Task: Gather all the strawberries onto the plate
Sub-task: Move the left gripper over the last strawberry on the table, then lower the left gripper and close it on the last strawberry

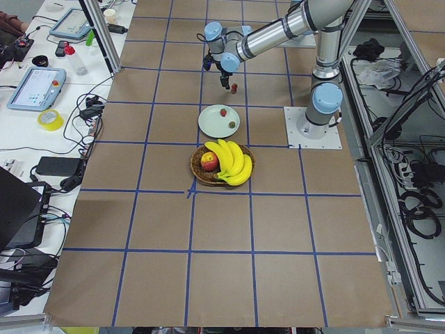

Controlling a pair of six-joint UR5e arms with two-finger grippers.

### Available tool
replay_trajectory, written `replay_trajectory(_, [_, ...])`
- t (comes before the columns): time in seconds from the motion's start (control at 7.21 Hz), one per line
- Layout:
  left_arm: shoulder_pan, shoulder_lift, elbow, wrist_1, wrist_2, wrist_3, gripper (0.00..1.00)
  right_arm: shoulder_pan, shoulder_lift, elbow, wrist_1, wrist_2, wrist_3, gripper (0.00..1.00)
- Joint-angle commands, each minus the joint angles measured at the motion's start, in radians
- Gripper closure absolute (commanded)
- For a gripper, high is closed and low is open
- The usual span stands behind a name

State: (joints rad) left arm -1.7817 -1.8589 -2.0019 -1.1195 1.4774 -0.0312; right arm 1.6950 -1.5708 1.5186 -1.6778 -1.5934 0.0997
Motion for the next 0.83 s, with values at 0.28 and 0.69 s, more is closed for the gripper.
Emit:
replay_trajectory(0.28, [-0.008, -0.025, -0.041, 0.014, -0.003, -0.001, 0.09, 0.0, 0.0, 0.0, 0.0, 0.001, 0.002, 0.0])
replay_trajectory(0.69, [-0.01, -0.022, -0.038, 0.014, -0.009, -0.003, 0.36, 0.0, 0.0, 0.0, 0.0, 0.001, 0.002, 0.0])
